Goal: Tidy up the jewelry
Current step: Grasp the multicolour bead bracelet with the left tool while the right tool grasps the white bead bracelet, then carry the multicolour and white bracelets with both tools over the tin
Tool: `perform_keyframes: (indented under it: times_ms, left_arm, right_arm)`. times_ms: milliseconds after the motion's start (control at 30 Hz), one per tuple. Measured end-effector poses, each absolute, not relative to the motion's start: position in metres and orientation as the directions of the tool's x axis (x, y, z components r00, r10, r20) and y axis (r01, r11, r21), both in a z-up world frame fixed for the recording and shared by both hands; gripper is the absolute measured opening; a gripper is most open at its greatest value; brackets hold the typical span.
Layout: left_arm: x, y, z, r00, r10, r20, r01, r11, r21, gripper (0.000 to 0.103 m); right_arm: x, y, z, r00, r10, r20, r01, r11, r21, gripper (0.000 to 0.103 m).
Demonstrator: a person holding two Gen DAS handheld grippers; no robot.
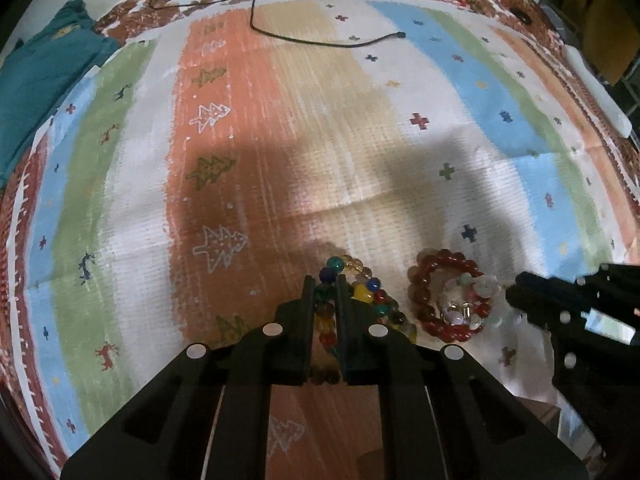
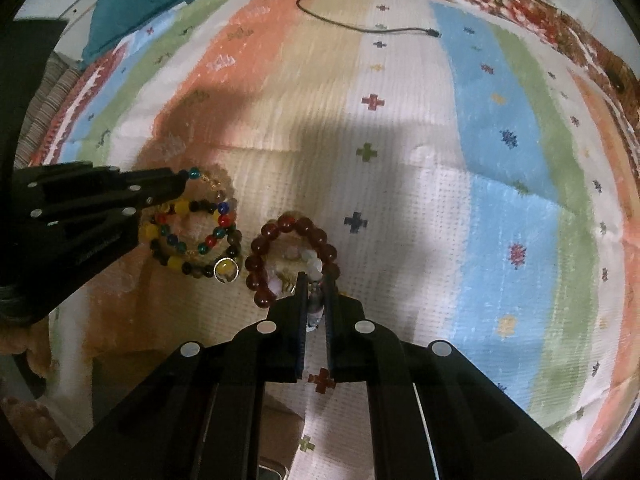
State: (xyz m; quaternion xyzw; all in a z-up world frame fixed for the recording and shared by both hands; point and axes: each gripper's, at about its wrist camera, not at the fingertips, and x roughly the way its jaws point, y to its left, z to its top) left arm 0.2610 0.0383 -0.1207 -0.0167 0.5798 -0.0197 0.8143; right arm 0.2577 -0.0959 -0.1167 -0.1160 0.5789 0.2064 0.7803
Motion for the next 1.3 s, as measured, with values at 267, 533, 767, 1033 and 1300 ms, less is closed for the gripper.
perform_keyframes:
  times_ms: [267,533,767,1033,1300]
  left_arm:
    - [0.249,0.034,-0.096,0.373,-0.044,-0.927,0.019,0.999,-0.039,0.009]
    - [0.243,0.031,-0.091,0.371,-0.032,-0.928,0.015,0.999,-0.029,0.009]
    - [0.235,0.029,-0.079,0.395,-0.052,-0.917,0.017,0.999,-0.049,0.009]
    - [0.219,0.027,-0.061,0.433,-0.074,-0.898,0.025,0.997,-0.07,0.009]
    - [0.205,0.027,-0.048,0.466,-0.08,-0.881,0.033,0.997,-0.073,0.009]
  right_arm:
    - [0.256,-0.103,-0.097,0.285,0.222,-0.932,-0.449,0.89,0.075,0.009]
    - [0.251,-0.106,-0.089,0.316,0.228,-0.921,-0.439,0.896,0.071,0.009]
    - [0.247,-0.108,-0.085,0.332,0.235,-0.914,-0.435,0.897,0.072,0.009]
    - [0.238,-0.108,-0.074,0.36,0.25,-0.899,-0.438,0.896,0.074,0.009]
    - [0.225,-0.107,-0.068,0.385,0.243,-0.89,-0.448,0.893,0.05,0.009]
